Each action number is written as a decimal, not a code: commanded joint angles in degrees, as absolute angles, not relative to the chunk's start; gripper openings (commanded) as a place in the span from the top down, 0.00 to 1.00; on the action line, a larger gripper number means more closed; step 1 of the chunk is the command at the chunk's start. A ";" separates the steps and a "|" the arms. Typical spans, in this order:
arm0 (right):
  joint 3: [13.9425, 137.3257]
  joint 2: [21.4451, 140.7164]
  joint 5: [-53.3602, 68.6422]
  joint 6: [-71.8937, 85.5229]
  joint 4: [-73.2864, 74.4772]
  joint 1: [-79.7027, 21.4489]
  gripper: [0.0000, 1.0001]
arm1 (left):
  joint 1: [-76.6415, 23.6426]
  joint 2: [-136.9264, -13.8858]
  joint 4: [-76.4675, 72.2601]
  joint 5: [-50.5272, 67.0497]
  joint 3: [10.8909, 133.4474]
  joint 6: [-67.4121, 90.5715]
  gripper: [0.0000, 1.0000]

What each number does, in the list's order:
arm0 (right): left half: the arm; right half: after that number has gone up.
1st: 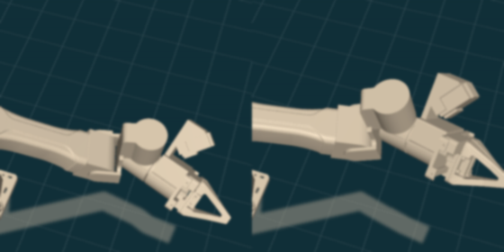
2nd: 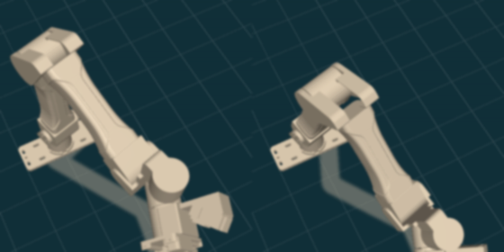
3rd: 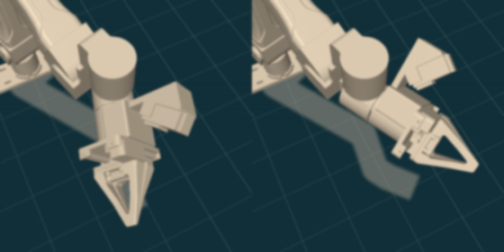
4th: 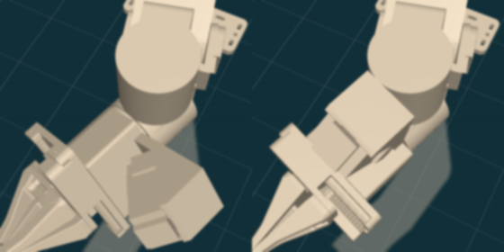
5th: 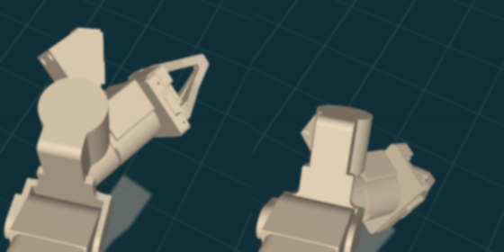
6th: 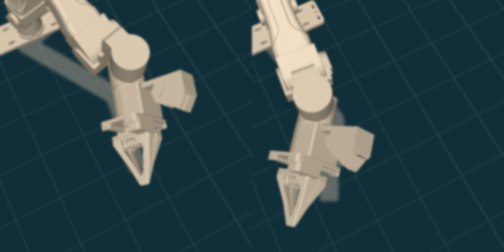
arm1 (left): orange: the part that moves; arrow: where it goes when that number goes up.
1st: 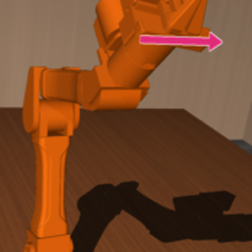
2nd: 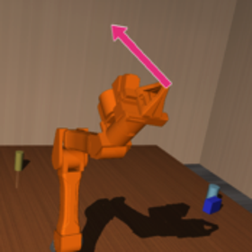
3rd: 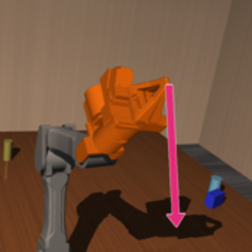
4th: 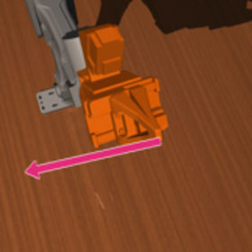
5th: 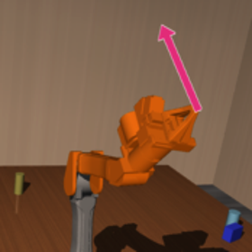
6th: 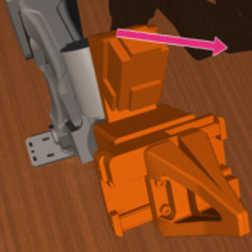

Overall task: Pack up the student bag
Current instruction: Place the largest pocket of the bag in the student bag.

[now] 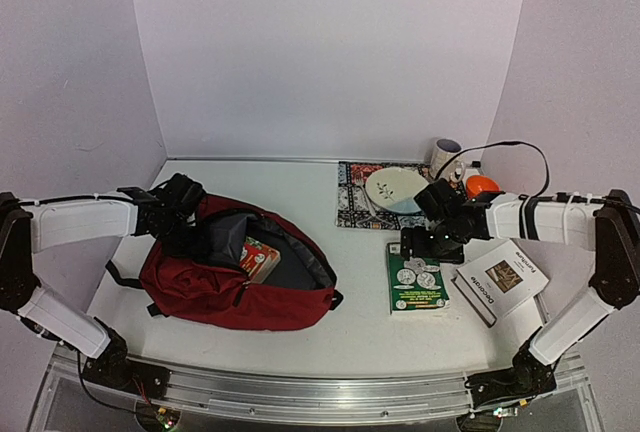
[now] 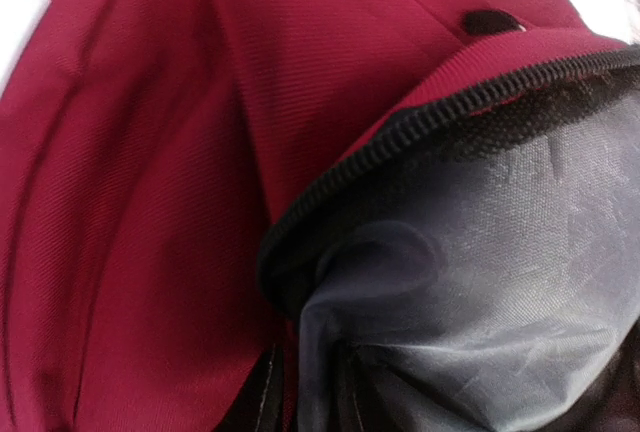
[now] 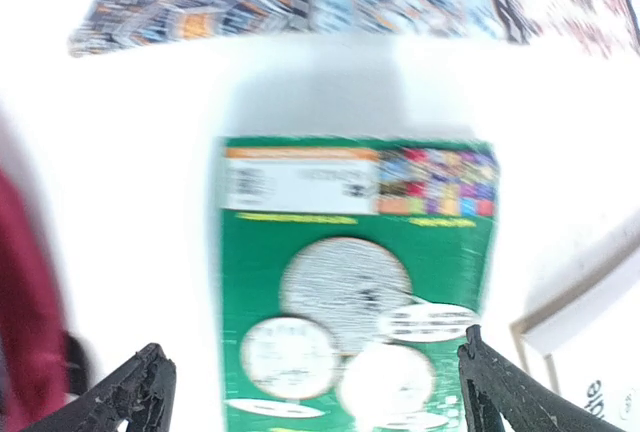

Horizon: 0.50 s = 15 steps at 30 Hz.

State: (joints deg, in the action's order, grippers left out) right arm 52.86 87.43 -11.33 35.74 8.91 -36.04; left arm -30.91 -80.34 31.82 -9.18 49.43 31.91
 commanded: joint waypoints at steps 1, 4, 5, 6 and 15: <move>49.69 86.12 -11.12 36.20 12.64 -31.90 0.02 | -29.88 -79.68 36.93 -18.09 52.30 30.51 0.77; 48.03 86.76 -10.60 36.51 12.72 -29.98 0.02 | -29.90 -78.43 37.00 -16.72 52.76 30.53 0.67; 47.61 87.21 -10.19 36.38 12.69 -29.38 0.02 | -29.91 -77.83 37.00 -16.19 52.96 30.61 0.62; 47.28 87.91 -9.69 36.19 12.61 -28.81 0.02 | -29.89 -76.95 37.00 -15.82 53.18 30.64 0.54; 47.11 93.20 -1.74 34.50 8.37 -28.24 0.07 | -29.89 -69.11 37.07 -11.50 56.41 30.01 0.12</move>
